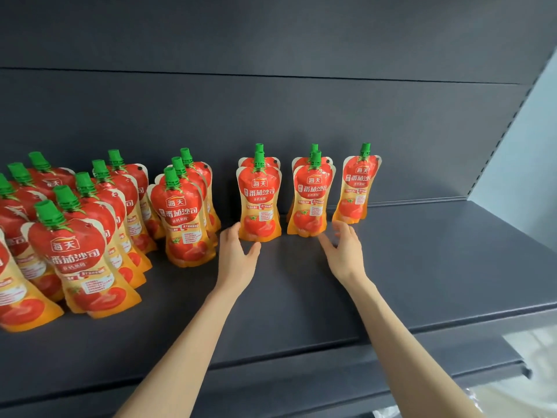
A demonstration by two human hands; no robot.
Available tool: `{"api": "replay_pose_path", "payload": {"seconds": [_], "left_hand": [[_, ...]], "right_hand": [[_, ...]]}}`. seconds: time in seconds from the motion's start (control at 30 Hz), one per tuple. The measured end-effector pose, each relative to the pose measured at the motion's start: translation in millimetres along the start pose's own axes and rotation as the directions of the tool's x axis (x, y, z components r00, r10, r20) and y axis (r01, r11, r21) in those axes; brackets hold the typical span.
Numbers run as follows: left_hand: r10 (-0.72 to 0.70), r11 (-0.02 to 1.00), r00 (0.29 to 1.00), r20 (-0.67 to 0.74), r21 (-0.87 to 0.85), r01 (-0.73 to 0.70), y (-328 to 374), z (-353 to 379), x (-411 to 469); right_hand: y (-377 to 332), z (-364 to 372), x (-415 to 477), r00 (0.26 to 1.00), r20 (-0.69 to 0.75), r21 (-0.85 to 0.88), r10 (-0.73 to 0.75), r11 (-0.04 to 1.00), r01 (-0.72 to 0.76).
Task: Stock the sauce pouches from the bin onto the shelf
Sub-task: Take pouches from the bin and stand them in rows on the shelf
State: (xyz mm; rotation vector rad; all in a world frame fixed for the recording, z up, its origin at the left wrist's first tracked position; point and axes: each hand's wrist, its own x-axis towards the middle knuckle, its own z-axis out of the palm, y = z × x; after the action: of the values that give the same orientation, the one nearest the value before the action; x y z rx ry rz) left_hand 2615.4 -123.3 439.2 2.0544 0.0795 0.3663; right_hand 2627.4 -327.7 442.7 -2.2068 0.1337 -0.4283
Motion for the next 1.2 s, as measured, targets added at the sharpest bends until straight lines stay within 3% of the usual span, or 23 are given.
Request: {"api": "replay_pose_path", "payload": {"seconds": [0.1,0.3,0.53,0.87,1.2], "left_hand": [[0.124,0.992,0.989,0.084,0.017,-0.126,11.8,1.0,-24.1],[0.313,0.948,0.902,0.296,-0.039,-0.316,56.5,32.1,-83.8],[0.432,0.902,0.766,0.476,-0.220,-0.371,99.9,110.2,-199.9],[0.331,0.942,0.555,0.764,-0.234,-0.240,96.9,245.4,-384.4],[0.191,0.973,0.379,0.905,-0.122,-0.197,103.3,357.6,-432.4]], "right_hand": [[3.7,-21.6,-25.8,0.998,-0.053,-0.019,-0.031,0.999,0.030],[28.6,-91.0,-96.1,0.978,-0.205,-0.060,-0.047,0.998,0.036],[105.7,-183.6,-220.4,0.947,-0.317,-0.124,0.046,0.988,-0.089],[236.5,-291.6,-378.9,0.864,-0.350,-0.101,0.363,0.902,-0.420],[340.7,-328.5,-405.6,0.671,-0.358,0.106,0.649,0.742,-0.662]]}}
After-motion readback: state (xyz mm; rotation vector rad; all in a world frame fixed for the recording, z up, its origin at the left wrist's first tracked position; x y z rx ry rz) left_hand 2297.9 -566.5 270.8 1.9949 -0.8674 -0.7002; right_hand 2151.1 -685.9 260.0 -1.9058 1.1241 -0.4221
